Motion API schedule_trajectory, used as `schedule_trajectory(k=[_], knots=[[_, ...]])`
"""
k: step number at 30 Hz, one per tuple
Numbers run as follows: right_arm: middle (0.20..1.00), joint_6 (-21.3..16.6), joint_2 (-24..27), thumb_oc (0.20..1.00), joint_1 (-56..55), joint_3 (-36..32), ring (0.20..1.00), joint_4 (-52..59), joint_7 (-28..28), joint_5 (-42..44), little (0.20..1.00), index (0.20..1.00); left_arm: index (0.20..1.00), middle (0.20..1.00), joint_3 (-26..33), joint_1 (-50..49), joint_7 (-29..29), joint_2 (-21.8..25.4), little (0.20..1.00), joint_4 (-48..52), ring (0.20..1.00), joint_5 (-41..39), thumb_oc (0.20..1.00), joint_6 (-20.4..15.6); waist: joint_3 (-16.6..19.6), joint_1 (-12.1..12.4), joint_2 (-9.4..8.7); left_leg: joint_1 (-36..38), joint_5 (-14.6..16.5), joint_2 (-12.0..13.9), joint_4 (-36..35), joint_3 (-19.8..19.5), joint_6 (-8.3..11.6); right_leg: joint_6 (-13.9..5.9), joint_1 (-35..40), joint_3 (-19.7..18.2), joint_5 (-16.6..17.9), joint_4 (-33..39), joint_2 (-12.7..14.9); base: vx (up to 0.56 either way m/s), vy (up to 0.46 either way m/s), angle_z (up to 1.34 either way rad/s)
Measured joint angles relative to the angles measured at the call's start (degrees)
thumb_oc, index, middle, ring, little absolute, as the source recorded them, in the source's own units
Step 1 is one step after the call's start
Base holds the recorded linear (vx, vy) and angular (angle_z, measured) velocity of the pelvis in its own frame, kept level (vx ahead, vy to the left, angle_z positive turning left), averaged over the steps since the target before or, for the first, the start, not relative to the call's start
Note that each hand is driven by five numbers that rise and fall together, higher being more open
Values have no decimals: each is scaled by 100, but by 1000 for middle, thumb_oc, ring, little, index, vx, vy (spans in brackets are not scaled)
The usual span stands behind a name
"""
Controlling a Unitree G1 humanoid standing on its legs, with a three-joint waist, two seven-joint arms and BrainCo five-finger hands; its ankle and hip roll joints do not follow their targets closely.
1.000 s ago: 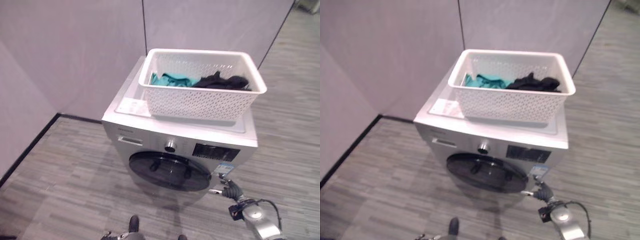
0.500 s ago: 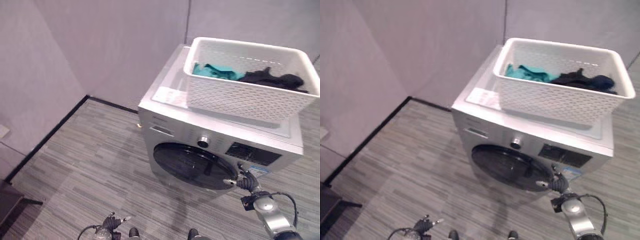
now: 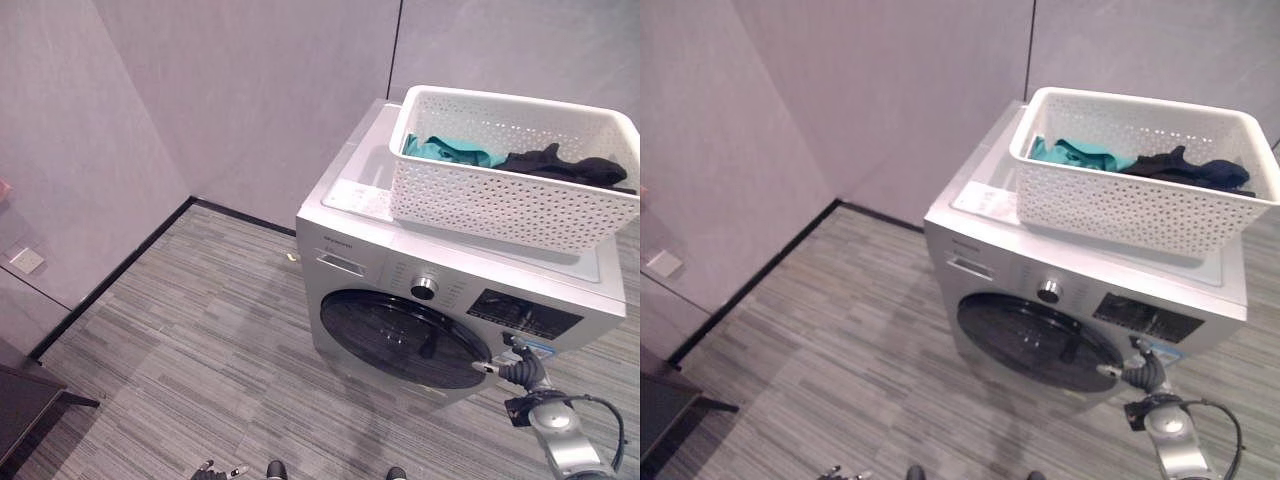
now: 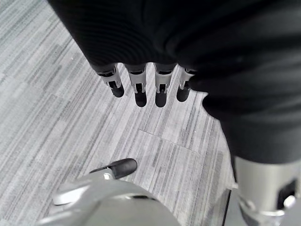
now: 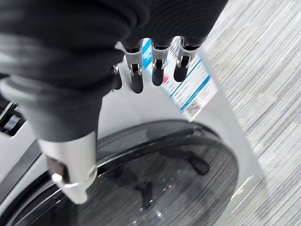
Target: Grab the laundry basket,head to the washer,open it,put in the laundry and shut it.
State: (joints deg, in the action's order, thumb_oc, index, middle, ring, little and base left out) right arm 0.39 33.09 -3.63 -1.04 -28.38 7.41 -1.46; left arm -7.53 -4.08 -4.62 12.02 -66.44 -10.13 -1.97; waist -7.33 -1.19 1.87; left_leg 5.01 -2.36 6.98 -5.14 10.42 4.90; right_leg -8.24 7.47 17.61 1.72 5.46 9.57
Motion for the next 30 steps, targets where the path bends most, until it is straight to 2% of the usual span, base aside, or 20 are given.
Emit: schedule_trajectory(k=[4,9,13,18,23,30], knots=[[1000,2,99,1000,50,24,1000,-23,-1,-124,1000,1000,1000,1000,-3,0,37,0,1000,14,1000,-2,1000,-1,40,32,20,-28,-5,19,0,57,8,8,-62,-52,11,1,-14,1,-12,-7],[1000,35,412,1000,538,524,1000,-362,-7,-161,1000,1000,1000,1000,-55,12,61,1,1000,270,1000,-13,1000,-10,41,42,76,-331,-88,53,12,95,7,32,-365,-111,87,1,-48,-32,-24,-5],[1000,52,464,1000,1011,707,1000,-791,0,-156,1000,1000,1000,1000,-124,142,52,-9,1000,509,1000,-126,1000,-54,-77,44,148,-623,-137,57,102,-83,-4,59,-521,24,124,2,-62,-41,-26,19],[1000,70,506,1000,1751,1118,1000,-1325,124,-106,1000,1000,1000,1000,-280,328,6,-20,1000,727,1000,-406,1000,-113,-486,129,320,-971,-305,75,96,-210,-13,90,-784,130,180,2,-96,-61,-38,13],[1000,35,457,1000,2197,1521,1000,-1711,153,-76,1000,1000,1000,1000,-283,456,-169,-44,1000,734,1000,-700,1000,-153,-728,196,380,-1261,-400,102,105,-339,-5,115,-1011,212,214,4,-137,-40,-14,8],[1000,45,93,1000,2610,1781,1000,-2086,690,74,1000,1000,1000,1000,-515,796,-404,-163,1000,717,1000,-960,1000,-175,-858,157,306,-1520,-502,158,93,-357,8,142,-1266,204,285,4,-199,-12,-4,-1]])
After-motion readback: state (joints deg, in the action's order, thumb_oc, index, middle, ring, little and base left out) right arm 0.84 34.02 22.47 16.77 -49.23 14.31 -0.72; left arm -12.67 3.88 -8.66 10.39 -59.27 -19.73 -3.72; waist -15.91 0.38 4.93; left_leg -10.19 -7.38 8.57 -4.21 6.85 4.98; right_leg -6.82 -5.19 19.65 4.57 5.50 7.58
